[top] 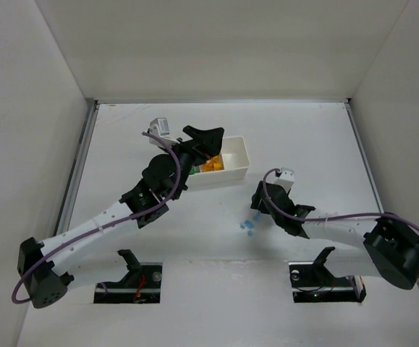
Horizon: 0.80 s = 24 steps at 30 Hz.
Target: Sort the legos into containers by color
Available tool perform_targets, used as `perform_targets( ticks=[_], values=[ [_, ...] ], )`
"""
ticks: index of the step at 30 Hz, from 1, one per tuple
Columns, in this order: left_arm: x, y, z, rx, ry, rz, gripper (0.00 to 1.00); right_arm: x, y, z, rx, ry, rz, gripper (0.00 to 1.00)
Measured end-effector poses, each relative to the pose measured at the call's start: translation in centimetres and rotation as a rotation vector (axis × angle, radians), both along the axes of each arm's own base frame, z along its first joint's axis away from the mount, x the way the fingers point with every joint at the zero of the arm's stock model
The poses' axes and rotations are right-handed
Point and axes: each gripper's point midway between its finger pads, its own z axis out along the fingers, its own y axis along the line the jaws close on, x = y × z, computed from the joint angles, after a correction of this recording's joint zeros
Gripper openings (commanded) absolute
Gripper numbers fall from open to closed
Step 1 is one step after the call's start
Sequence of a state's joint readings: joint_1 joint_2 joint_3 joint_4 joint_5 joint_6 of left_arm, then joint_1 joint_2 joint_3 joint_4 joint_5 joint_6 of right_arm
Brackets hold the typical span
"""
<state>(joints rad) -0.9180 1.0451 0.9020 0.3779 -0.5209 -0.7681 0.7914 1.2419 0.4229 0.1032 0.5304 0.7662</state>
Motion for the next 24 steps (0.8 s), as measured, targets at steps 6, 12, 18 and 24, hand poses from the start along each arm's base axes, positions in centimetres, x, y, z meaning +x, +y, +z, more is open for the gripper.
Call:
perform_targets(
  ticks=[6, 12, 18, 24],
  values=[
    [0.9, 1.4, -3.3, 0.059, 0.035, 0.03, 1.0, 0.6, 0.7, -0.4, -0.027, 0.019, 0.014, 0.57],
    [-1.2, -1.1, -11.6, 0.238, 0.124, -0.111, 1.0, 1.3, 1.5, -0.9, -0.05, 0.035, 0.023, 0.46],
    [-5.3, -2.4, -22.1, 0.47, 0.251, -0.246, 1.0, 1.6, 1.7, -1.7, -0.073, 0.056, 0.025, 0.43],
    [-8.2, -4.3, -24.7, 0.56, 0.233, -0.338, 1.0, 1.8, 1.9, -1.8, -0.08, 0.059, 0.022, 0.44]
  ],
)
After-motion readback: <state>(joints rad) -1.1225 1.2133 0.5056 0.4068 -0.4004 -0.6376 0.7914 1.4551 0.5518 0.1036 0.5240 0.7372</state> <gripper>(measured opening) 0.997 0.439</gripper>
